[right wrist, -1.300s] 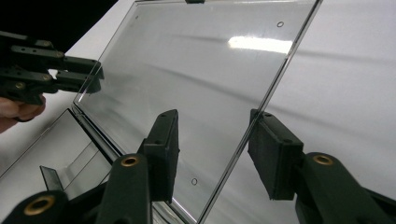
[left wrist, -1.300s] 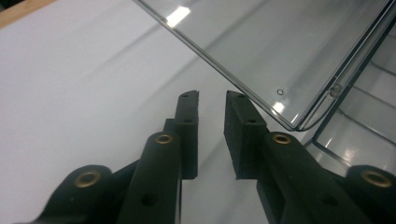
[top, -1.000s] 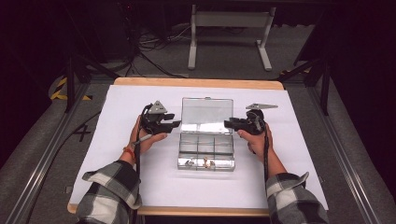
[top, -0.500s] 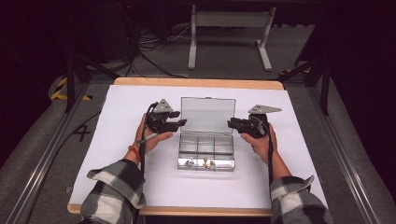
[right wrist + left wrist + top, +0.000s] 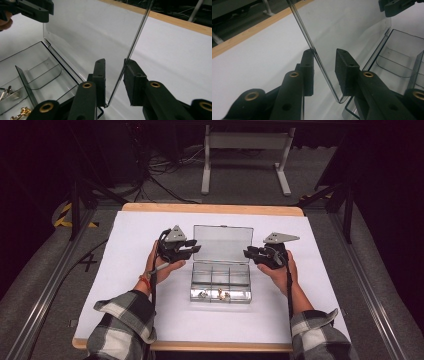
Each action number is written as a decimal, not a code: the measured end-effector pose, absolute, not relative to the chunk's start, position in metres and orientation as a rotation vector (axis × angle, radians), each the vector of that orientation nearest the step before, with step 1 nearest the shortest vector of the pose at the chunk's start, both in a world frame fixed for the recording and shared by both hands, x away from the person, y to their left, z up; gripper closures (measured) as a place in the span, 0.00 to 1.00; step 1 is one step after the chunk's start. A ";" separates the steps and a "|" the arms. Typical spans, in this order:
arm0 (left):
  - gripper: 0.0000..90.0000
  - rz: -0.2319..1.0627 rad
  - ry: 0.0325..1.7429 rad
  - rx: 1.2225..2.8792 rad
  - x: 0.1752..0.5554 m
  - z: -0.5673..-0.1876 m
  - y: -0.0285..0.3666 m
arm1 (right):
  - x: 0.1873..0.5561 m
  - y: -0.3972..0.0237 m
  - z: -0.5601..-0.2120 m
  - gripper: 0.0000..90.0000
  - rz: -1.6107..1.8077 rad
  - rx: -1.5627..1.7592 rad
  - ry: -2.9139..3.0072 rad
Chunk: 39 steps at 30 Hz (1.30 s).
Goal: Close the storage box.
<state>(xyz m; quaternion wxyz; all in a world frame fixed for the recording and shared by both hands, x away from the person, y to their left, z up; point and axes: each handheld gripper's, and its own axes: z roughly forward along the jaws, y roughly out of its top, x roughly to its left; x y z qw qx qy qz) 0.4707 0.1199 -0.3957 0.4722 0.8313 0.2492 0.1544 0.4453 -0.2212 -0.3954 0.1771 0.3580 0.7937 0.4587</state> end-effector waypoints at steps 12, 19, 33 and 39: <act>0.82 0.398 0.595 2.042 0.469 -0.385 0.123 | 0.443 -0.220 -0.381 0.82 1.291 0.988 2.218; 0.83 0.457 0.587 2.071 0.467 -0.378 0.122 | 0.442 -0.218 -0.373 0.81 1.280 0.997 2.197; 0.86 0.498 0.574 2.053 0.462 -0.367 0.123 | 0.437 -0.221 -0.366 0.81 1.315 0.977 2.176; 0.88 0.509 0.551 2.063 0.457 -0.365 0.124 | 0.434 -0.222 -0.363 0.80 1.323 0.947 2.188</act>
